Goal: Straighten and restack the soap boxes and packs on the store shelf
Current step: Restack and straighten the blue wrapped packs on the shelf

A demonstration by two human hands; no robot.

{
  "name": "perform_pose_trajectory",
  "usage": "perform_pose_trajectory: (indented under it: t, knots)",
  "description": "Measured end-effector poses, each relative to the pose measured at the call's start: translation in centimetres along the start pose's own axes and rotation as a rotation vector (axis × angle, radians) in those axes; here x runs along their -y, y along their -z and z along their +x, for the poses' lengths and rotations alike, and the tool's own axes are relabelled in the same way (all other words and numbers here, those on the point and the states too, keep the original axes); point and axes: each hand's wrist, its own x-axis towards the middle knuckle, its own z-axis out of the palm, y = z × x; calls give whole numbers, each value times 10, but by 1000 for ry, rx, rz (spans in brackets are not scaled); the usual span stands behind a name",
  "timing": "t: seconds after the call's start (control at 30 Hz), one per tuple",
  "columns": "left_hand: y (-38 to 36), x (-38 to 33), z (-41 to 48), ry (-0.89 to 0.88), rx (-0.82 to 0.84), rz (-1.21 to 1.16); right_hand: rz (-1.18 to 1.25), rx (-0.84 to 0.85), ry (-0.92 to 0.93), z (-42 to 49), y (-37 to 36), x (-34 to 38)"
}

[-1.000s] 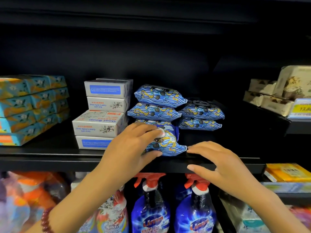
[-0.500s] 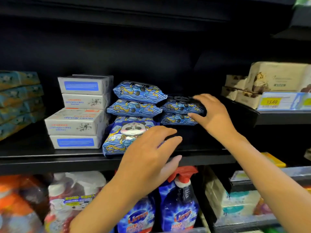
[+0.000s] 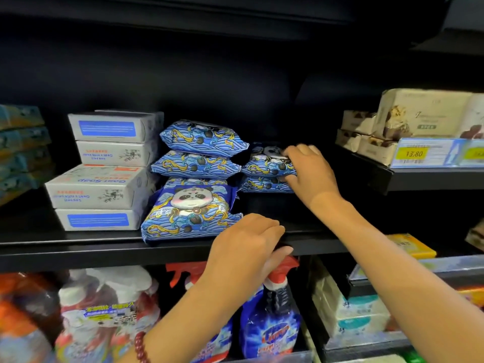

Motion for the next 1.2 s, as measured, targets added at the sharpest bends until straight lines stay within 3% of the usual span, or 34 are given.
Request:
perform_pose_trajectory:
  t: [0.23,0.3,0.4,0.47,0.53,0.63,0.73,0.83,0.9,1.03,1.13,1.2]
  knots:
    - [2,0,1,-30,11,-43,200,-321,4,-42,20,1]
    - [12,-6,0,111,-17,-279,231,-437,3,-52,30,5]
    - [39,-16,5,492,-124,-898,253,-599,69,-66,45,14]
    - [57,-12,14,616,-169,-1123,260,-683,127,-72,54,22]
    - [76,-5,25,661,-157,-1252,247,-733,207,-76,61,31]
    - [91,6,33,608,-88,-1201,218,-748,338,-80,65,46]
    - [94,20,32,662,-85,-1108,225,-672,394,-83,67,58]
    - [97,37,29,675,-152,-1091,335,-465,438,-84,72,59]
    - [99,47,24,623,-206,-1044,536,-349,335,-85,77,61]
    - [100,53,14,513,-239,-993,975,-146,-56,-71,79,66]
    - [100,56,11,462,-221,-965,1223,82,-47,-59,73,65]
    - [101,60,9,441,-213,-942,1299,112,-30,-57,71,66]
